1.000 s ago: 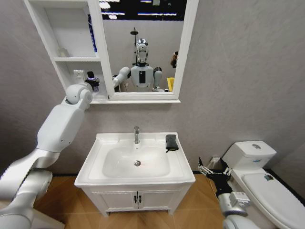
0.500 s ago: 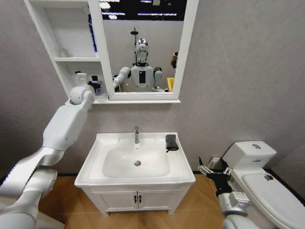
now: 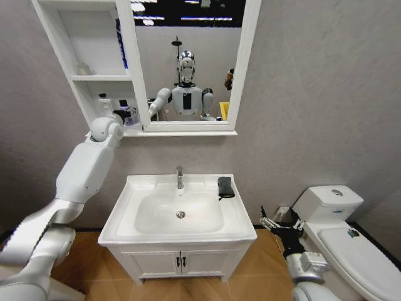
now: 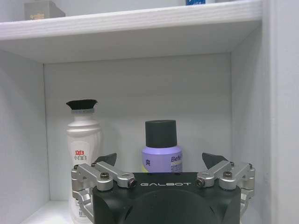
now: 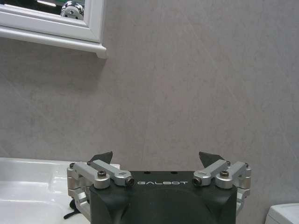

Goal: Move facial cleanser and shampoo from washbasin to cabinet, then wipe washbasin with towel.

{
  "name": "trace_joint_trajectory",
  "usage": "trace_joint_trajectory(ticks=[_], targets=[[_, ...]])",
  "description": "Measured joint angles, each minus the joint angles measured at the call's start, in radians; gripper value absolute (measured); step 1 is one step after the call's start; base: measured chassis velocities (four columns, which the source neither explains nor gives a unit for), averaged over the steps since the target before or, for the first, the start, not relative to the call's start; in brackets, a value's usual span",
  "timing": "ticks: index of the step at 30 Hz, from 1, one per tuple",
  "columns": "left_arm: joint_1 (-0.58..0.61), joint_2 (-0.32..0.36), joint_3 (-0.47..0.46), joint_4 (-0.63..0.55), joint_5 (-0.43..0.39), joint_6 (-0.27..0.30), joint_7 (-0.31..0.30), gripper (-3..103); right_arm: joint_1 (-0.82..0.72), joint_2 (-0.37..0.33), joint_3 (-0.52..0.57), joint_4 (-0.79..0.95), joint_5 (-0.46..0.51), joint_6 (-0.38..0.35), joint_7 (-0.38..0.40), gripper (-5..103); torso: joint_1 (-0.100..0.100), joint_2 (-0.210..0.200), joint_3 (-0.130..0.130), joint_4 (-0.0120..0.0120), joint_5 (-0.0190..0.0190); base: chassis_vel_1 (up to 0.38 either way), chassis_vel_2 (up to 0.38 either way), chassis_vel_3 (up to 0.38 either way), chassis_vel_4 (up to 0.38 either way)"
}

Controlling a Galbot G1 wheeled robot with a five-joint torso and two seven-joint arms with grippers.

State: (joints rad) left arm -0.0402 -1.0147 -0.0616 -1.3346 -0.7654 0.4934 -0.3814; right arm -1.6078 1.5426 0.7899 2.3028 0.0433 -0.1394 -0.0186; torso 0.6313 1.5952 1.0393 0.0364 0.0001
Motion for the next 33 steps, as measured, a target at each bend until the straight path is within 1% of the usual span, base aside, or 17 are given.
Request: trace_joint_trajectory(ticks=[7,11,12,13,15,16,18,19,21,22,24,25,27,28,30,31,33], targets=[[0.126,0.043,-0.060,-0.155,-0.014,-0.005,-0.026,100,0.000,0.001,0.002,0.000,0.001,0.000,0.009,100,0.000,0.000,0.000,-0.0001,0.0000,0.000,0.000,0.000,0.000],[0.261,0.098,-0.146,-0.282,-0.013,-0.016,-0.039,100,-0.001,0.001,0.003,0.003,0.003,0.000,0.014,100,0.000,0.000,0.000,-0.0002,-0.0002,0.000,0.000,0.000,0.000],[0.350,0.121,-0.214,-0.364,-0.012,-0.015,-0.033,100,0.000,0.002,0.002,0.004,0.004,-0.001,0.020,100,0.000,0.000,0.000,0.0004,-0.0002,0.000,0.000,0.000,0.000],[0.350,0.121,-0.214,-0.364,-0.012,-0.015,-0.033,100,0.000,0.002,0.002,0.004,0.004,-0.001,0.020,100,0.000,0.000,0.000,0.0004,-0.0002,0.000,0.000,0.000,0.000],[0.540,0.133,-0.328,-0.511,0.000,-0.015,-0.021,100,0.000,0.001,0.000,0.011,0.007,-0.005,0.024,100,0.000,0.000,0.000,0.0003,0.0001,0.000,0.000,0.000,0.000],[0.540,0.133,-0.328,-0.511,0.000,-0.015,-0.021,100,0.000,0.001,0.000,0.011,0.007,-0.005,0.024,100,0.000,0.000,0.000,0.0003,0.0001,0.000,0.000,0.000,0.000],[0.798,0.100,-0.462,-0.649,0.064,-0.034,0.020,100,-0.001,-0.008,-0.001,0.021,0.014,-0.015,0.025,100,0.000,0.000,0.000,0.0002,-0.0001,0.000,0.000,0.000,0.000],[0.798,0.100,-0.462,-0.649,0.064,-0.034,0.020,100,-0.001,-0.008,-0.001,0.021,0.014,-0.015,0.025,100,0.000,0.000,0.000,0.0002,-0.0001,0.000,0.000,0.000,0.000],[0.993,0.049,-0.570,-0.714,0.147,-0.088,0.074,100,-0.002,-0.015,-0.003,0.026,0.016,-0.020,0.025,100,0.000,0.000,0.000,0.0001,-0.0005,0.000,0.000,0.000,0.000],[0.993,0.049,-0.570,-0.714,0.147,-0.088,0.074,100,-0.002,-0.015,-0.003,0.026,0.016,-0.020,0.025,100,0.000,0.000,0.000,0.0001,-0.0005,0.000,0.000,0.000,0.000],[1.183,-0.015,-0.701,-0.765,0.217,-0.143,0.182,100,-0.005,-0.019,-0.010,0.032,0.019,-0.024,0.026,100,0.000,0.000,0.000,0.0005,0.0002,0.000,0.000,0.000,0.000],[1.183,-0.015,-0.701,-0.765,0.217,-0.143,0.182,100,-0.005,-0.019,-0.010,0.032,0.019,-0.024,0.026,100,0.000,0.000,0.000,0.0005,0.0002,0.000,0.000,0.000,0.000],[1.367,-0.093,-0.798,-0.794,0.259,-0.212,0.286,100,-0.012,-0.019,-0.016,0.038,0.029,-0.032,0.026,100,0.000,0.000,0.000,0.0000,-0.0001,0.000,0.000,0.000,0.000],[1.367,-0.093,-0.798,-0.794,0.259,-0.212,0.286,100,-0.012,-0.019,-0.016,0.038,0.029,-0.032,0.026,100,0.000,0.000,0.000,0.0000,-0.0001,0.000,0.000,0.000,0.000],[1.547,-0.203,-0.870,-0.815,0.297,-0.293,0.378,100,-0.020,-0.020,-0.019,0.040,0.042,-0.040,0.026,100,0.000,0.000,0.000,0.0004,-0.0002,0.000,0.000,0.000,0.000],[1.547,-0.203,-0.870,-0.815,0.297,-0.293,0.378,100,-0.020,-0.020,-0.019,0.040,0.042,-0.040,0.026,100,0.000,0.000,0.000,0.0004,-0.0002,0.000,0.000,0.000,0.000],[1.669,-0.277,-0.903,-0.831,0.304,-0.348,0.416,100,-0.028,-0.025,-0.018,0.045,0.054,-0.049,0.028,100,0.000,0.000,0.000,0.0004,0.0001,0.000,0.000,0.000,0.000]])
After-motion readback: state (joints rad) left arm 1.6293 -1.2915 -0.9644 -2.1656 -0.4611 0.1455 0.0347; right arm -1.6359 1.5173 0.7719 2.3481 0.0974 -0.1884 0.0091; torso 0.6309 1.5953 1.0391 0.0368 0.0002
